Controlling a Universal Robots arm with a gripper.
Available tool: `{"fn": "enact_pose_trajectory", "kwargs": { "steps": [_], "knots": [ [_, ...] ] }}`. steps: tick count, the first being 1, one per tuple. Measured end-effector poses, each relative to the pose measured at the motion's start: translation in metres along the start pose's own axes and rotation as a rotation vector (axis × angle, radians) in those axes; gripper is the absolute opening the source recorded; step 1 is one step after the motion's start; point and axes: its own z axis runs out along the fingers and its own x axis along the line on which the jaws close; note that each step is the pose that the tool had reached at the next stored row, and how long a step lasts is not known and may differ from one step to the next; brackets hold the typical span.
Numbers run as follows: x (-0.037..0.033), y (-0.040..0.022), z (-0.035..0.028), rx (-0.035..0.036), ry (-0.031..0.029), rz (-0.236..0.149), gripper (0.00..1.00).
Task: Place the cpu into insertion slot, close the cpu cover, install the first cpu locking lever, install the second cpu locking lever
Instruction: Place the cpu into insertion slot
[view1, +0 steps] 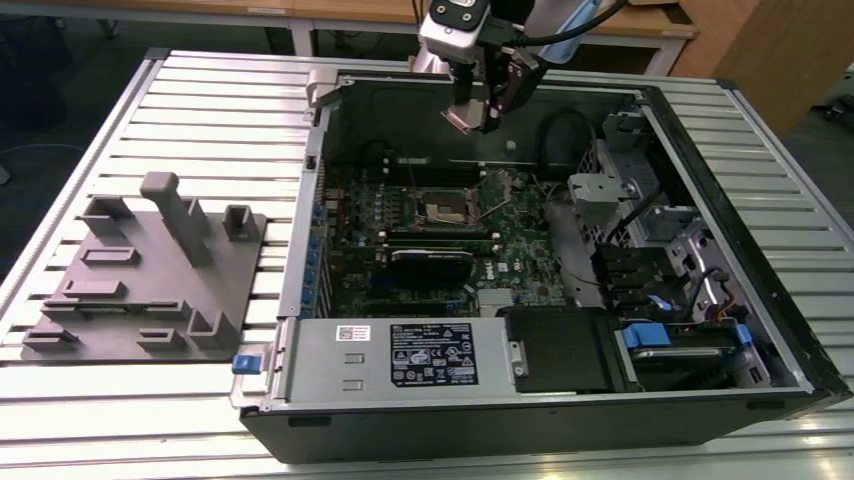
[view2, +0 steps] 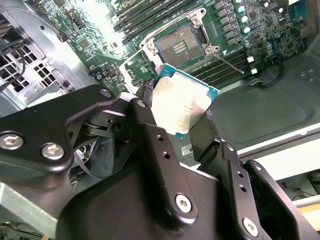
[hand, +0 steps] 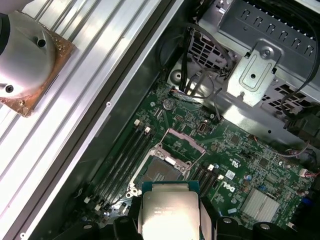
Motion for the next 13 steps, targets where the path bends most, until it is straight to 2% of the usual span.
{"fn": "enact_pose_trajectory", "kwargs": {
  "steps": [4,13],
  "knots": [
    [0.0,0.0,0.0002,-0.0004,-0.0011,0.014,0.54],
    [0.0,0.0,0.0003,-0.0004,-0.0017,0.019,0.54]
  ]
}}
